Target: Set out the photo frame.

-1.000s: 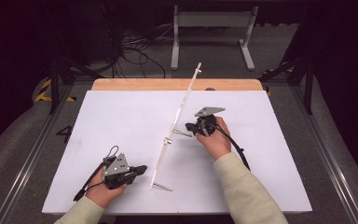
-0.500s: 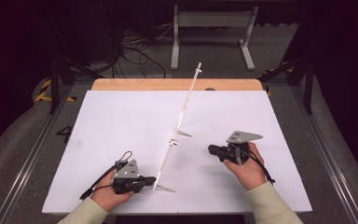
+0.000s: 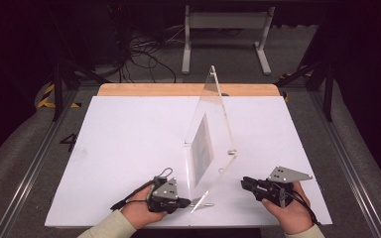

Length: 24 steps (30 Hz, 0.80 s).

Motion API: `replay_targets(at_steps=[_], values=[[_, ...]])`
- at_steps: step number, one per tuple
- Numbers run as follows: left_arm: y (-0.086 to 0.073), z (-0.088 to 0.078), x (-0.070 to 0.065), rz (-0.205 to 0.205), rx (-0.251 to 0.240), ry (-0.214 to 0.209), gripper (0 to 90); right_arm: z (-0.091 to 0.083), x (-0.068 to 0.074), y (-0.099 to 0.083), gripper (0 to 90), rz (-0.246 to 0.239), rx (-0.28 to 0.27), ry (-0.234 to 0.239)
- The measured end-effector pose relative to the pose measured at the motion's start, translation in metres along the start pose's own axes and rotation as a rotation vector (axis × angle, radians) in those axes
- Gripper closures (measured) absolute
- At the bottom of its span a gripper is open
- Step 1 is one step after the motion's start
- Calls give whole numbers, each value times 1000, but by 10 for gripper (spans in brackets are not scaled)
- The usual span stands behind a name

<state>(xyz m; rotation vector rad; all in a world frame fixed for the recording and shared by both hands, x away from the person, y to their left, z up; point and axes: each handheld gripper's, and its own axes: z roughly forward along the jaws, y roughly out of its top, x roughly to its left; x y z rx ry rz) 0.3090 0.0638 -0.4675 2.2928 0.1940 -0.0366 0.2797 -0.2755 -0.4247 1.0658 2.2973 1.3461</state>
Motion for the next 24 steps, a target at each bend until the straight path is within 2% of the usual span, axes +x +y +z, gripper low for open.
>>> replay_targets(at_steps=[2, 6, 14, 19, 24], values=[[10, 10, -1, 15, 2, -13, 898, -5, 4, -4, 757, 5, -5, 3], [28, 29, 0, 17, 13, -22, 898, -16, 8, -6, 736, 12, -29, 5], [61, 63, 3, 27, 16, -29, 899, -35, 12, -3, 671, 15, -81, 15], [79, 81, 6, 21, 15, -29, 900, -50, 9, -1, 672, 18, -111, -25], [92, 94, 6, 27, 24, 2, 900, -65, 2, -1, 660, 35, -136, -53]])
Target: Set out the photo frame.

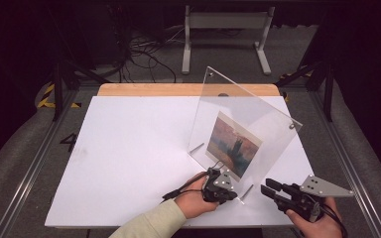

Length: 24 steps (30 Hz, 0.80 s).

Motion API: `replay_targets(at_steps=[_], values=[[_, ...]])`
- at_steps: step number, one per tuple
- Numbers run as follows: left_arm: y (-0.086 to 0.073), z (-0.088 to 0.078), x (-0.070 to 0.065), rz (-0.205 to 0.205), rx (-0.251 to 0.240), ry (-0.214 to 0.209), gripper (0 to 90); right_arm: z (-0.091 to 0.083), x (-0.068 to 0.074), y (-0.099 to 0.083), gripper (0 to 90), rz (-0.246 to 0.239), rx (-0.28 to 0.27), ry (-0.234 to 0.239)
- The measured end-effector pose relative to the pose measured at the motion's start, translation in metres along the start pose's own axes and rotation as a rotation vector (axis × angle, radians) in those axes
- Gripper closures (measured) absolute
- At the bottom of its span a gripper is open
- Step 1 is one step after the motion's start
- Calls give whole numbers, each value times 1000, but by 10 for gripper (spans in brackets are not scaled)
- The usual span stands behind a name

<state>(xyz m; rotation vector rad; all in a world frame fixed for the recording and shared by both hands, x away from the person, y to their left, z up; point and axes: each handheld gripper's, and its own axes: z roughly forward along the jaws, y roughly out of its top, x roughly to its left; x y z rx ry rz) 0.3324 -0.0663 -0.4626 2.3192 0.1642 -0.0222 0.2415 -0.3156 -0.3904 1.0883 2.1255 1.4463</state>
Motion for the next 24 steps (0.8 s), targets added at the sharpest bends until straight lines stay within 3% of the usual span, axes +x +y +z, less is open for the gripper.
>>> replay_targets(at_steps=[1, 5, 7, 10, 11, 12, 14, 15, 17, 18, 21, 24], values=[[3, 4, -2, 20, -7, 9, 899, -5, -3, 3, 635, 7, -18, -2], [2, 1, -4, 35, 3, 14, 866, -9, -6, 10, 568, 18, -43, 8], [-4, -9, -5, 21, 9, -3, 825, -4, -8, 22, 487, 1, -54, 18], [-12, -18, -7, -4, 22, -11, 791, 5, -10, 33, 480, -2, -72, 42], [-17, -24, -7, -3, 28, -6, 778, 16, -9, 42, 500, -12, -78, 75], [-27, -36, -6, -22, 27, -2, 768, 21, -8, 47, 536, -17, -78, 81], [-32, -43, -5, -32, 25, 13, 757, 27, -8, 50, 579, -21, -81, 84], [-43, -56, 0, -57, 14, 32, 744, 36, -8, 55, 667, -7, -91, 89], [-50, -65, 3, -81, -3, 40, 741, 40, -9, 57, 718, -6, -98, 85], [-57, -73, 5, -102, -10, 56, 735, 44, -9, 58, 821, 1, -108, 80], [-76, -97, 11, -157, -22, 107, 725, 46, -9, 60, 846, 1, -123, 80], [-85, -109, 14, -174, -40, 134, 724, 46, -9, 59, 848, 1, -127, 85]])
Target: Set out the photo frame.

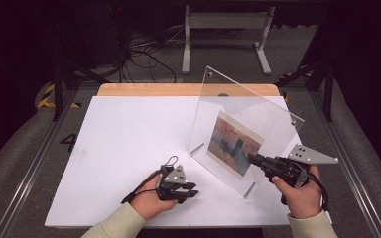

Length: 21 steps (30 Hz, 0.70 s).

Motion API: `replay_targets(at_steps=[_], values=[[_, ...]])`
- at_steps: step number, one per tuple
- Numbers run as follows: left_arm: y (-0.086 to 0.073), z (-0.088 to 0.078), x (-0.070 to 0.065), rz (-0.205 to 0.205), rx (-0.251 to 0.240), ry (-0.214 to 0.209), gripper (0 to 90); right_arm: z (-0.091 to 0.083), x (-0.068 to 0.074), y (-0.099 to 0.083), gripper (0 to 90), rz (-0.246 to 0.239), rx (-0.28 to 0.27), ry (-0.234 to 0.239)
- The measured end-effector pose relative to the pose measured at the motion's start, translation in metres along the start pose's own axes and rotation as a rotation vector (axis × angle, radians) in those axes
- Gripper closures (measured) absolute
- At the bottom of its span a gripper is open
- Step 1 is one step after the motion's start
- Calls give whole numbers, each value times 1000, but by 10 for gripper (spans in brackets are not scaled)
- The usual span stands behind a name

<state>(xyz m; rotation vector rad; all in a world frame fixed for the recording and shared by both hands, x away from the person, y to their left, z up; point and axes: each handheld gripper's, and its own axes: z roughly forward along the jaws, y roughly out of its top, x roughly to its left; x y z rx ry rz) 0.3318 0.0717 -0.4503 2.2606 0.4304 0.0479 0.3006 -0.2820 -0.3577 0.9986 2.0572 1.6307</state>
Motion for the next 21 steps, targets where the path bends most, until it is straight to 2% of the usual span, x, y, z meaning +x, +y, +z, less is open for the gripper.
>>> replay_targets(at_steps=[3, 6, 8, 9, 10, 12, 15, 18, 19, 20, 21], values=[[-11, -18, 8, -36, -29, 35, 723, 1, 3, 2, 850, 8, -13, -7], [-26, -32, 16, -96, -50, 51, 726, 3, 6, 10, 852, 12, -20, -13], [-37, -40, 22, -132, -62, 62, 735, 5, 7, 15, 852, 4, -18, -9], [-47, -49, 27, -159, -72, 83, 739, 8, 9, 21, 852, -11, -11, -1], [-47, -49, 27, -159, -72, 83, 739, 8, 9, 21, 852, -11, -11, -1], [-55, -59, 32, -183, -88, 116, 740, 13, 11, 28, 851, -31, -11, 20], [-68, -76, 38, -231, -127, 163, 743, 24, 15, 40, 851, -73, -13, 77], [-80, -87, 42, -272, -145, 193, 748, 41, 21, 52, 851, -109, -5, 141], [-82, -89, 42, -282, -146, 199, 753, 56, 26, 60, 851, -130, 9, 194], [-85, -91, 43, -291, -148, 208, 753, 56, 26, 60, 851, -130, 9, 194], [-90, -96, 45, -306, -161, 226, 754, 71, 32, 65, 851, -154, 25, 248]])
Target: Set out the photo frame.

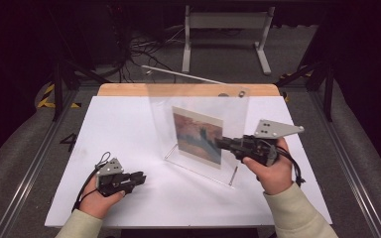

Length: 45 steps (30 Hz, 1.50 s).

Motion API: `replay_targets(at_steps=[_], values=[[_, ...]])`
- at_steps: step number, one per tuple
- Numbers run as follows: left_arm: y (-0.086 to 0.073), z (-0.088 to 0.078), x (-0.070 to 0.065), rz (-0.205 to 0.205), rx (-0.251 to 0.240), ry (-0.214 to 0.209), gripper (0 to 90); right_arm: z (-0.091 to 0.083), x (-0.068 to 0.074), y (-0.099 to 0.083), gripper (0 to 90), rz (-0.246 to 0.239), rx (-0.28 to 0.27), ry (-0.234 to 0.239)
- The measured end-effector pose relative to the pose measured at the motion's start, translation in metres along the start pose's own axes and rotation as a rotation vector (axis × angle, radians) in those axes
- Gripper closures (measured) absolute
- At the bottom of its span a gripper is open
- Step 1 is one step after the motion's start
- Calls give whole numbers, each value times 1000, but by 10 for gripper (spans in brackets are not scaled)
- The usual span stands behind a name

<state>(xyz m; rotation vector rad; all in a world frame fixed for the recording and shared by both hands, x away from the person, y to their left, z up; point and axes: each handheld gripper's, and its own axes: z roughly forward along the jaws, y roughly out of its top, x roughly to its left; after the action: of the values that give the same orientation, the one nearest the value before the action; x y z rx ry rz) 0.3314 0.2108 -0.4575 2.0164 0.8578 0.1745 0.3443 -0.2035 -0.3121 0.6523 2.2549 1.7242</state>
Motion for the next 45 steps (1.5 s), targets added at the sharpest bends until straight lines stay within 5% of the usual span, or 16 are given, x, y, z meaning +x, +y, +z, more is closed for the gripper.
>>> replay_targets(at_steps=[7, 15, 19, 23, 31, 38, 41, 43, 44, 45], values=[[-7, -12, 7, -47, -21, 14, 758, 40, -4, 7, 850, -19, 48, 144], [-10, -14, 12, -68, -21, 17, 761, 46, -51, 4, 839, -17, 94, 250], [-9, -12, 10, -67, -48, -38, 760, 46, -75, 3, 816, -51, 106, 298], [-9, -10, 8, -74, -48, -60, 761, 49, -91, 8, 787, -128, 181, 300], [-8, -10, 10, -70, -56, -61, 765, 46, -109, 0, 768, -116, 233, 320], [-7, -9, 10, -64, -56, -59, 764, 43, -105, -3, 775, -114, 215, 327], [-7, -9, 10, -63, -59, -57, 750, 42, -105, -4, 723, -111, 213, 304], [-7, -10, 10, -68, -69, -50, 734, 38, -103, -4, 547, -85, 181, 261], [-7, -10, 11, -61, -71, -49, 703, 32, -99, -4, 430, -80, 160, 202], [-7, -10, 11, -59, -77, -41, 703, 32, -99, -4, 430, -80, 160, 202]])
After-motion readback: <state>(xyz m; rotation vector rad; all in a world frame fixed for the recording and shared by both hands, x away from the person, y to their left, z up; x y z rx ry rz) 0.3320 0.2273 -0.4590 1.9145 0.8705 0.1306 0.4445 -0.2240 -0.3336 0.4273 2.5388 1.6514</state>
